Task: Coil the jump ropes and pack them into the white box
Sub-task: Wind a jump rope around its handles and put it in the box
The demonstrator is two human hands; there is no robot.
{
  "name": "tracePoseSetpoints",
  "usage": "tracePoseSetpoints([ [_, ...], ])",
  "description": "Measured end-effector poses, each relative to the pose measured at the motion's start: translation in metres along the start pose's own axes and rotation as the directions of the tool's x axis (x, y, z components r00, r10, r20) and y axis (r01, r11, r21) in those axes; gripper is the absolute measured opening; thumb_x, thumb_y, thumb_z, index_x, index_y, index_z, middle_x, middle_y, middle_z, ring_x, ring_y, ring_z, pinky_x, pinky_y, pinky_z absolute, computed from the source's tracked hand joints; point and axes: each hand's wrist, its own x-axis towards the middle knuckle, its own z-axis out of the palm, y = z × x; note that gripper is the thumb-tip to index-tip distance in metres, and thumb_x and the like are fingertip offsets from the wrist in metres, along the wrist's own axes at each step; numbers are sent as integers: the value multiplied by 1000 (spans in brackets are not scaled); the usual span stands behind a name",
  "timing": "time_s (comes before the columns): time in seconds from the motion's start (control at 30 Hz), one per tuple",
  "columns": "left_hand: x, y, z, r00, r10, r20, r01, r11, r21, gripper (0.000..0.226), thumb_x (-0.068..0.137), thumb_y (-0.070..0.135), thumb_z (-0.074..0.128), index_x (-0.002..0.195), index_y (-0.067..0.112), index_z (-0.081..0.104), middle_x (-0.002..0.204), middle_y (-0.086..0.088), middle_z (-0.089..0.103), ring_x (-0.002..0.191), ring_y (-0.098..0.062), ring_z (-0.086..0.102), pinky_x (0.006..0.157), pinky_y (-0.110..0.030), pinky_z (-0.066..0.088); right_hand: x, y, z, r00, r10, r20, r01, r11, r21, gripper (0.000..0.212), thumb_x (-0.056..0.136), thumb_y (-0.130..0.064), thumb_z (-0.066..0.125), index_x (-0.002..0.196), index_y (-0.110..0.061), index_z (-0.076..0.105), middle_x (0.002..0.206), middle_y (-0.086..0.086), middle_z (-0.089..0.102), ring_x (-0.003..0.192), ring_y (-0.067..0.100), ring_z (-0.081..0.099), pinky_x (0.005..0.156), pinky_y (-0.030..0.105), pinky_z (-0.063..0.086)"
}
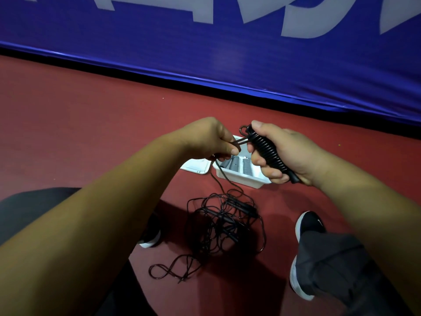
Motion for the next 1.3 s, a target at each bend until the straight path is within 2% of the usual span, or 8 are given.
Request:
tracePoseSetpoints([
  [0.17,1,9,2,998,50,-32,-43,984,171,24,87,16,82,71,32,74,47,22,56,47,7,50,49,-8,36,-8,2,6,980,107,168,-99,994,-55,58,98,-61,53,99,-4,67,69,22,56,33,15,35,41,18,31],
  [0.43,-1,27,5,958,261,-121,-223,939,261,21,81,9,75,88,27,84,77,17,76,73,9,66,69,-9,46,-9,10,11,838,355,414,-314,935,-167,66,97,-62,49,126,-8,74,77,23,65,31,15,33,38,16,28],
  [0.5,-3,31,6,945,288,-157,-251,943,218,21,81,6,76,86,26,82,77,17,77,76,8,68,72,-14,50,-8,9,10,812,409,417,-340,912,-231,70,96,-67,49,116,-6,76,65,20,58,32,15,31,39,17,27],
  [0.6,-6,36,7,925,319,-206,-291,944,155,23,81,3,76,83,26,81,78,16,77,77,7,71,77,-21,57,-7,8,10,839,445,314,-352,883,-312,73,96,-70,49,86,-1,71,49,10,42,34,15,27,40,19,24],
  [0.77,-4,38,3,866,397,-306,-332,912,242,23,81,2,75,86,24,80,84,16,70,80,4,66,69,-7,44,2,14,10,970,231,71,-215,959,-183,38,101,-56,64,113,-20,65,75,8,57,46,17,38,46,20,28],
  [0.97,0,38,7,834,506,-220,-383,819,428,19,87,10,73,96,25,80,95,10,67,89,-10,64,81,-35,54,16,24,4,965,159,-207,-188,974,-129,25,102,-52,65,111,-29,64,75,4,52,47,18,42,48,23,32],
  [1.13,1,38,6,916,358,-181,-268,882,387,20,91,15,75,108,26,76,98,10,70,89,-7,64,78,-24,53,18,23,-3,954,156,-255,-166,986,-19,18,101,-32,72,115,-22,67,75,2,51,48,16,44,49,23,30],
  [1.3,0,34,9,978,166,-127,-139,971,196,19,92,19,81,108,17,71,84,6,71,66,0,69,62,-15,52,20,23,-7,955,117,-273,-112,993,33,28,92,-4,68,116,-18,63,83,8,52,50,17,48,47,24,33],
])
